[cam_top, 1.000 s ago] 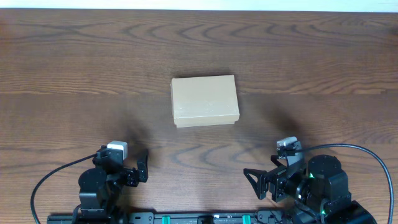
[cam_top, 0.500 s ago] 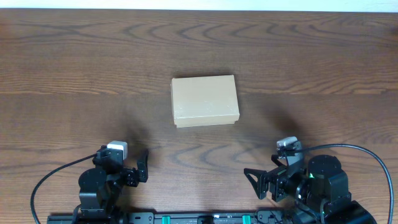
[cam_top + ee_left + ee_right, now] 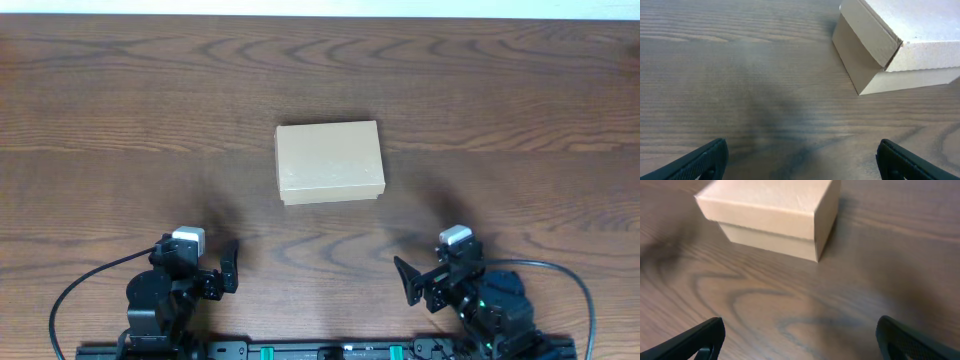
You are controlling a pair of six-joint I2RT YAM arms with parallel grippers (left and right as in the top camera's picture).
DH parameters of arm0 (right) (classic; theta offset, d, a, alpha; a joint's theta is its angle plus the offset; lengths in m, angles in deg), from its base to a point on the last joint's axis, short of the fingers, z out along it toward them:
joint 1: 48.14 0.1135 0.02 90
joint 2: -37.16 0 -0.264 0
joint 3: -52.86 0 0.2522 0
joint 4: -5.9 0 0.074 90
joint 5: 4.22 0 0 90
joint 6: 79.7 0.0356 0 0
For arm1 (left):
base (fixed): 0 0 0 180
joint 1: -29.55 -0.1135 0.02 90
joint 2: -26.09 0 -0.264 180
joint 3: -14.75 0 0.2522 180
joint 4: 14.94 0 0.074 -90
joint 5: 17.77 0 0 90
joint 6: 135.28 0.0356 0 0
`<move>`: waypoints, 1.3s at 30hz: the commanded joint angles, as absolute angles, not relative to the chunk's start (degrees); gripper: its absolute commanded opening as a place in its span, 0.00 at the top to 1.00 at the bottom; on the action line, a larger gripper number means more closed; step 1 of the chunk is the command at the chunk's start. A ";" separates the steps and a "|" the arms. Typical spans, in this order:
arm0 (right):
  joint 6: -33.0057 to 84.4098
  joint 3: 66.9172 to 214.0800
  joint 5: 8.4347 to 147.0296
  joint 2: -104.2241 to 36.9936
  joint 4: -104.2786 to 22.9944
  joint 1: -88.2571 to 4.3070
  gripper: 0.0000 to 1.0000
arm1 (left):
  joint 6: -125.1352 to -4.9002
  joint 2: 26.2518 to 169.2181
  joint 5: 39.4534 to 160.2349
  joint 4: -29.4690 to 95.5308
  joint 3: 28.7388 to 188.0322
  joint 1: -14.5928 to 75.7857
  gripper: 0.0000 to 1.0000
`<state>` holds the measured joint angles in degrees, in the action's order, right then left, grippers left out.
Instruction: Pack container
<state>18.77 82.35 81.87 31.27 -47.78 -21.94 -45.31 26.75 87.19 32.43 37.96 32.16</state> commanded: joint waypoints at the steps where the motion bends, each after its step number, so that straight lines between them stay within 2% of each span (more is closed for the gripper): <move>1: 17.55 79.11 83.60 34.81 -47.21 -21.13 0.01 | -45.71 26.30 87.04 32.41 37.46 31.81 0.05; 5: 18.84 75.68 82.35 36.88 -47.04 -20.57 0.01 | -45.69 26.30 87.04 32.41 37.46 31.81 0.05; 39: 18.84 75.70 82.97 36.84 -47.47 -20.19 0.01 | -45.71 26.30 87.01 32.41 37.46 31.81 0.05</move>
